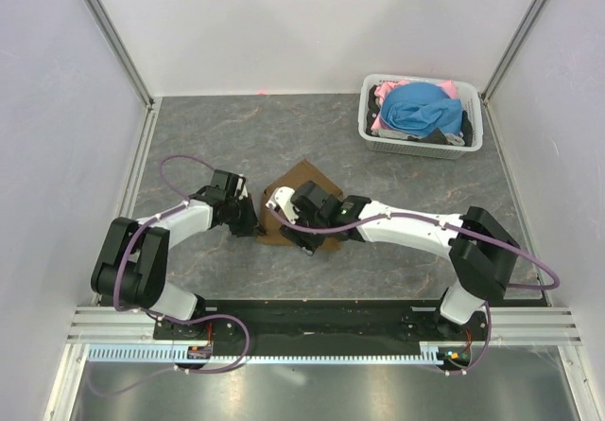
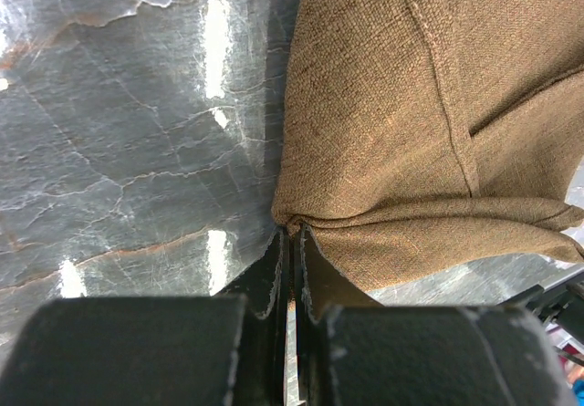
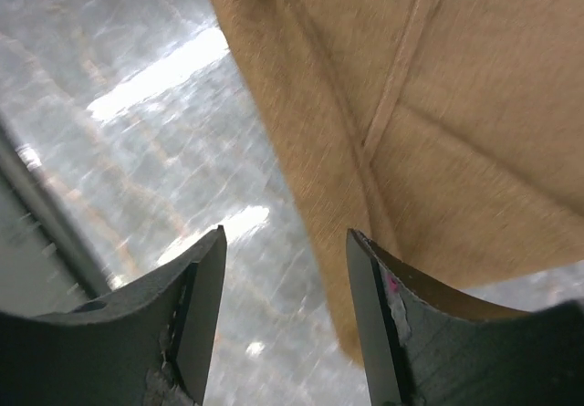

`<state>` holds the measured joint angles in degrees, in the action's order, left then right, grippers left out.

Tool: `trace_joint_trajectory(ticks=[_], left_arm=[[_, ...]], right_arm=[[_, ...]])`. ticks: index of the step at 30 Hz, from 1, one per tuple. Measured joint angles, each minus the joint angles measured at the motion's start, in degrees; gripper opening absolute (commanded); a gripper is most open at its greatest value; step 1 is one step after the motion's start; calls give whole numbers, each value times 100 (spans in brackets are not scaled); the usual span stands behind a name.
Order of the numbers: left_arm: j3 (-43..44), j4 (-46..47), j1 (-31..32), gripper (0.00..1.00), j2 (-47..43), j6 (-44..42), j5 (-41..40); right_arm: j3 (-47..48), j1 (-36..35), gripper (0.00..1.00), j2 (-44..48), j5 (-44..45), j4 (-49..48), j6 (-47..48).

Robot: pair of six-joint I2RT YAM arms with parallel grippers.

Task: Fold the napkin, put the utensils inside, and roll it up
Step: Roll the napkin with the utensil

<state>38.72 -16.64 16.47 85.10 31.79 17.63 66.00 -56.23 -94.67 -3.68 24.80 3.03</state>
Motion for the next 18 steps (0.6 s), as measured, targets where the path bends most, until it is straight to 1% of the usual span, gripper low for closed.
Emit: trace_joint_trajectory(ticks=[3,7,11,18], left_arm=[[44,-20,0,2,52,-17,50],[146,-111,0,2,142,-31,83],[234,-177,0,2,221,-70,90],[313,-256,0,2,284,-107,105]], right_arm=[[-225,-251,64,-28,560,-472,157],[-267,-363,64,-243,981,-898,343],[-431,-426,61,-391,992,-1364,531],[-662,-442,59,-581,844,-1727,640]])
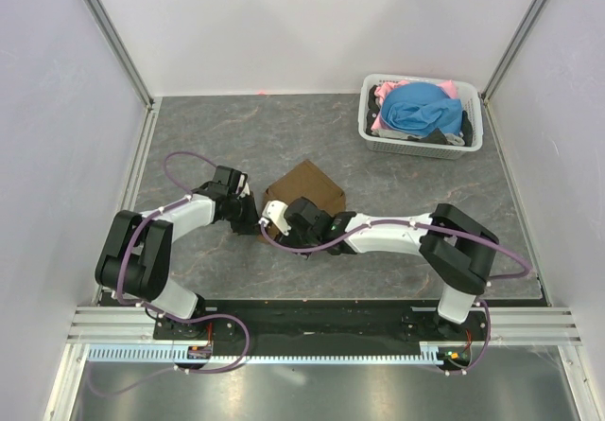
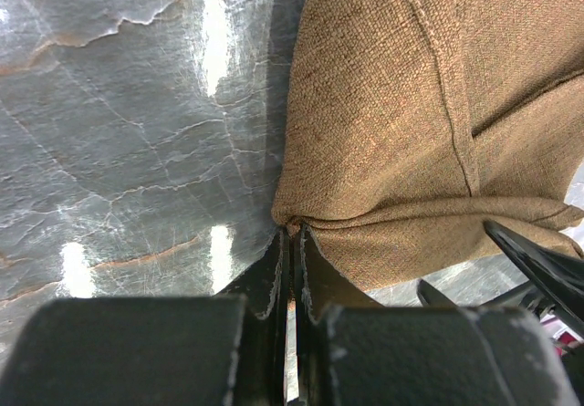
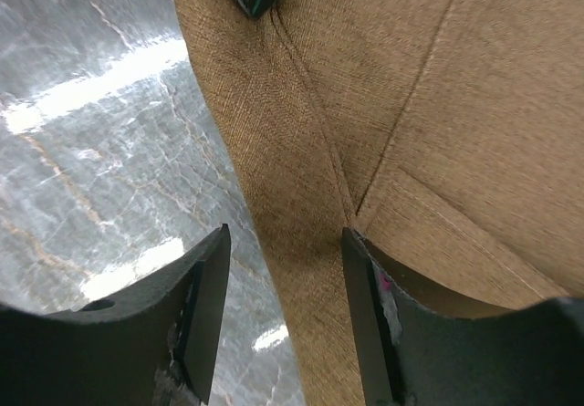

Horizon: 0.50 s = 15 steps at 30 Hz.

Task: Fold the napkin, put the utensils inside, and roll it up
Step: Roll the napkin with the utensil

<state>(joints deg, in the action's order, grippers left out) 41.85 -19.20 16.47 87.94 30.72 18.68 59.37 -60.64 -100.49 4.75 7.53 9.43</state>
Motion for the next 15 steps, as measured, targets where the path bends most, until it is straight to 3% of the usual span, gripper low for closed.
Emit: trace_joint_trajectory(ticks=[9,14,15], left_arm=[[13,-2,0,2,17,-44,35],[46,0,-2,2,59,-103,92],[46,2,-2,2,59,-116,96]], right_arm=[[7,92,58,-354,-33,-214,22],[184,264,45,-485,-289,-125,46],[210,293,38,-505,-352,-103,59]])
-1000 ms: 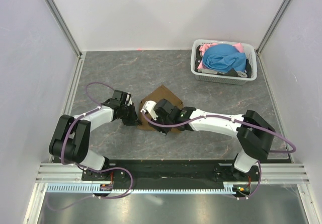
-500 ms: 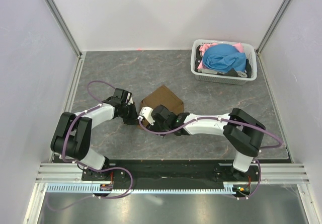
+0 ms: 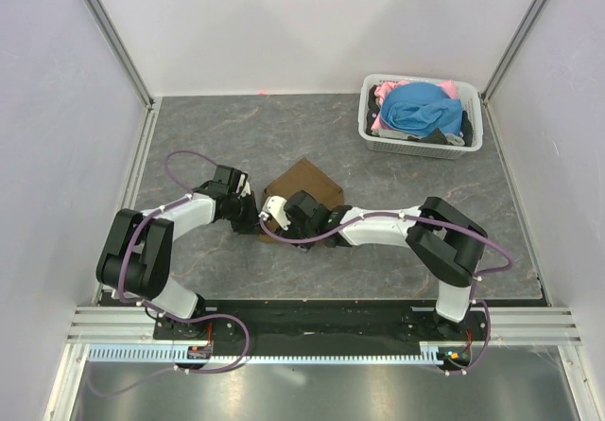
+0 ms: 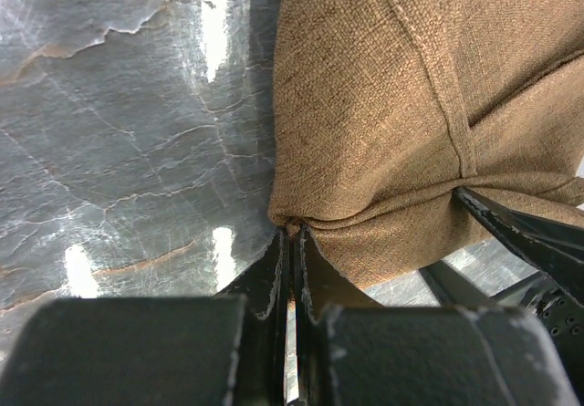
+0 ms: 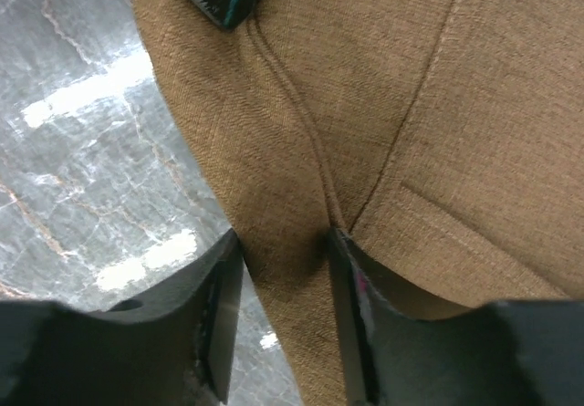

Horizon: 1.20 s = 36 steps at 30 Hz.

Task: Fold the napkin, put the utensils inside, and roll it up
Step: Roll the napkin with the utensil

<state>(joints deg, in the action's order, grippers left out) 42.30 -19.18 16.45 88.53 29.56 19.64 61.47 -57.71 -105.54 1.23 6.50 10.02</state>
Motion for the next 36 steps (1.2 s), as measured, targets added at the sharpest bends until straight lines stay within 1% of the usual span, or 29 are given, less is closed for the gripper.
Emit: trace_joint_trajectory(ticks=[2,3,4,5,6,8,9,11,12,17,21,25,30,36], left_arm=[[2,4,0,4,0,-22,13],[2,11,0,11,0,-31,20],[7,15,0,14,0,-33,24],[15,20,2,20,0,-44,26],[28,17,2,34,-4,-52,15],[50,15,0,40,-35,-76,-20],[55,13,-7,49,-90,-74,-61],[55,2,-24,53,-273,-79,-177],[55,-2,-26,58,-365,-72,-243],[-44,55,-52,59,-1040,-66,-756],[-487,247,-63,59,-1635,-63,-907],[-1071,542,-55,60,-2194,-63,-782],[-1628,1250,101,64,-2693,-63,-431],[-1993,2159,367,66,-2776,-63,-81]], right_arm=[[55,44,32,-31,-116,59,66],[87,70,26,-42,-205,94,83],[107,96,24,-48,-282,129,109],[133,120,23,-55,-356,173,122],[162,140,21,-66,-428,219,136],[227,175,19,-85,-579,343,138],[262,199,18,-98,-682,413,138],[343,258,17,-125,-927,599,127],[376,297,16,-133,-1058,671,120],[619,632,15,-262,-2098,1224,26],[772,957,15,-452,-3021,1558,-120],[1115,1279,15,-852,-3939,1978,-264],[1541,1561,15,-1491,-5121,2518,-334],[1746,1753,15,-2074,-6179,2986,-339]])
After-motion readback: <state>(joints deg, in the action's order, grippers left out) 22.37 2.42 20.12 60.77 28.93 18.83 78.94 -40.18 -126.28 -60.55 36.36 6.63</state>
